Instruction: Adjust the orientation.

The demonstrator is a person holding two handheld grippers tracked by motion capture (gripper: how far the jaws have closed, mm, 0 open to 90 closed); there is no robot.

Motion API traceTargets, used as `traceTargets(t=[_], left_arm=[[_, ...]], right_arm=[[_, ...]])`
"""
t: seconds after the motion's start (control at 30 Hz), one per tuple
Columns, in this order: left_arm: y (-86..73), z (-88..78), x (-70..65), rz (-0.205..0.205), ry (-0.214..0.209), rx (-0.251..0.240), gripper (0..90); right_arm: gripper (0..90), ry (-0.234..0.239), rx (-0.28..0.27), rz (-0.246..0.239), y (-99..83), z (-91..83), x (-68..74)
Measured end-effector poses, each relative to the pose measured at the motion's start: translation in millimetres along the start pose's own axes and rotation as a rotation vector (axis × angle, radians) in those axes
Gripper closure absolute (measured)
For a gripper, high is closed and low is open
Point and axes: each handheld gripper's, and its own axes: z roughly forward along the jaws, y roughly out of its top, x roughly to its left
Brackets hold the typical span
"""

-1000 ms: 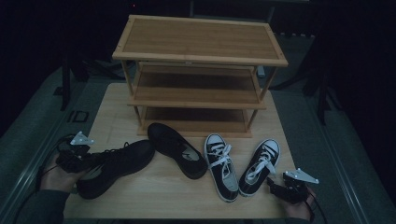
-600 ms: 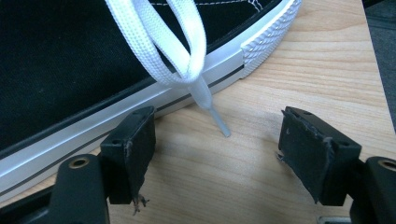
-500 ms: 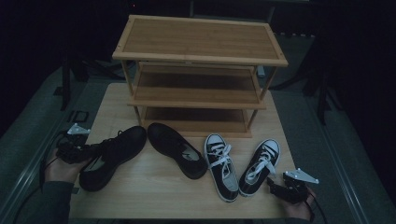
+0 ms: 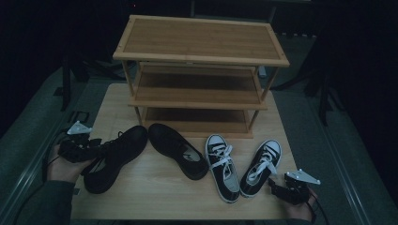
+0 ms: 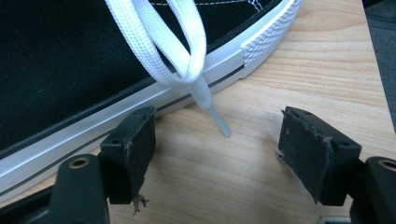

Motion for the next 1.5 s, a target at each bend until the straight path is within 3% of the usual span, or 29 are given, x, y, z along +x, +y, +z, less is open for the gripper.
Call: traceTargets(t=[0.7,1.33,1.5], left_arm=[[12.7,-6.5,-17.9,0.06,-0.093,-0.053,57.3],[34.8,-3.8,-56.9,0.175,-0.157,-0.054,58.0],[38.9,0.6,-65.6,0.195,-0.154,-0.048,55.2]], right_arm=[[27.0,-0.001,0.0,0.0,-0.1,-0.1,0.1],[26.9,-0.002,0.0,0.003,-0.1,-0.1,0.3],[26.9,-0.002,0.0,0.003,0.0,-0.1,0.4]])
